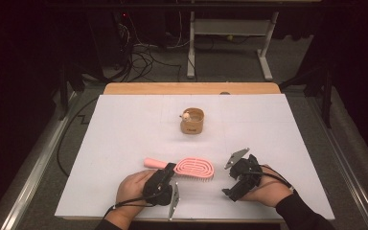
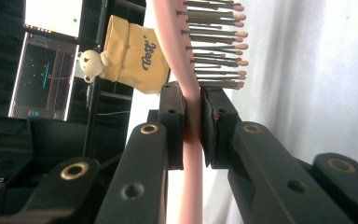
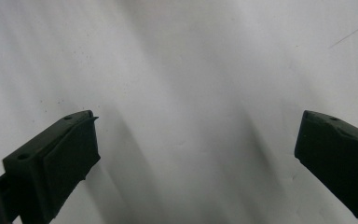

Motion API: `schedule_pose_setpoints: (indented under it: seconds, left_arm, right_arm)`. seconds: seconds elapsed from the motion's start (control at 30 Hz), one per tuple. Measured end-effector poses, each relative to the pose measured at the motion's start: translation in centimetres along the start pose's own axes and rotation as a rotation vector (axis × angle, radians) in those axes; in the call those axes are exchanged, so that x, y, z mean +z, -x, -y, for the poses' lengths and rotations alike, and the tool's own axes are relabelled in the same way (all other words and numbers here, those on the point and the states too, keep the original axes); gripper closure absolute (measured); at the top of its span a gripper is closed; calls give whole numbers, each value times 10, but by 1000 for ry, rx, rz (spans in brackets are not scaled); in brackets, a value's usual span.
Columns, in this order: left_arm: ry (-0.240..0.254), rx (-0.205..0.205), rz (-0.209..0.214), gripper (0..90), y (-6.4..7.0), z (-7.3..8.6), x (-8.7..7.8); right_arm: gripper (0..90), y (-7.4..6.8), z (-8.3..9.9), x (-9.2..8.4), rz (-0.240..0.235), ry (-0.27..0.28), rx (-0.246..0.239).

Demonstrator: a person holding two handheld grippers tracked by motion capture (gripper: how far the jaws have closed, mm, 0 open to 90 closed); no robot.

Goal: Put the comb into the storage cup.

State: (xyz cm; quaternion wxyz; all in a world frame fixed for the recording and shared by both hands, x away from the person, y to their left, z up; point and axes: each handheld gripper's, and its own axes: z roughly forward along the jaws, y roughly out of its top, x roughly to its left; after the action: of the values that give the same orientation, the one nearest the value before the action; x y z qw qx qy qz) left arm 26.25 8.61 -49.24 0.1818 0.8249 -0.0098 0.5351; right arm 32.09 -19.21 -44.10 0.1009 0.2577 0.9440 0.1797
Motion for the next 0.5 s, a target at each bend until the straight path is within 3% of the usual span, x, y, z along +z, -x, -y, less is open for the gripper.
schedule_pose_setpoints:
  seconds: [0.13, 0.5]
  left_arm:
    - [13, -25, -7, 793, -1, 1, -1]
    - [49, -183, -3, 794, -11, 12, -4]
  right_arm:
    - [1, 1, 7, 2, 11, 58, 11]
    - [1, 5, 28, 3, 53, 262, 119]
